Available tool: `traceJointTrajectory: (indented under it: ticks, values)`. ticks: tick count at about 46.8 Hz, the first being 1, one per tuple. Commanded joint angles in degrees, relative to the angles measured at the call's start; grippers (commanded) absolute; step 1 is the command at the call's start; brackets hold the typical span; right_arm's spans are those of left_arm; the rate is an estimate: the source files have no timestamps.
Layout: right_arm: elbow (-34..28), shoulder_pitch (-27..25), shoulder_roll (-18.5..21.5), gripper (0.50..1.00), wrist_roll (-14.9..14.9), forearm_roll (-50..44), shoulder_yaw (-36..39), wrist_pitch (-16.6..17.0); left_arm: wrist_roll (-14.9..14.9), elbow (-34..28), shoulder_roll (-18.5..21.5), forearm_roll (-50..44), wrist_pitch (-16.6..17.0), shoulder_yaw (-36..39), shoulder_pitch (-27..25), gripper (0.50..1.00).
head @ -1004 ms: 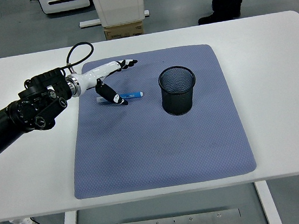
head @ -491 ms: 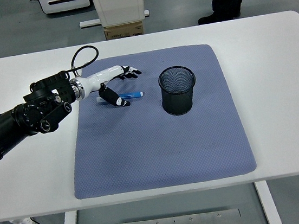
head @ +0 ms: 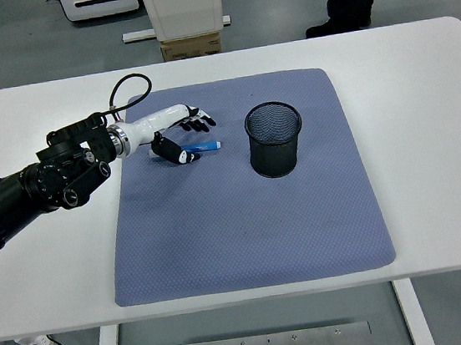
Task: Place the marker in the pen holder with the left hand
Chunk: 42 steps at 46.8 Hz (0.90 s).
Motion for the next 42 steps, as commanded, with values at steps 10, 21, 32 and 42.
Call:
traceJointTrajectory:
  ticks: [10, 21, 32, 42]
  values:
    - [-0.04, 0.0, 0.0, 1.0, 0.0, 0.0, 0.01, 0.0, -0.09, 0.0, -0.19, 0.01, 0.0, 0.75, 0.0, 0.628]
    - [-0.04, 0.0, 0.0, 1.0, 0.0, 0.0, 0.01, 0.0, -0.18, 0.0, -0.28, 0.8, 1.31, 1.01, 0.0, 0.625]
    - [-0.04, 0.0, 0.0, 1.0, 0.0, 0.0, 0.01, 0.0, -0.18, 0.0, -0.28, 0.88, 1.31, 1.1, 0.18, 0.619]
    - [-0.04, 0.0, 0.0, 1.0, 0.0, 0.0, 0.01, 0.0, -0.97, 0.0, -0.19, 0.89, 1.23, 1.27, 0.44, 0.572]
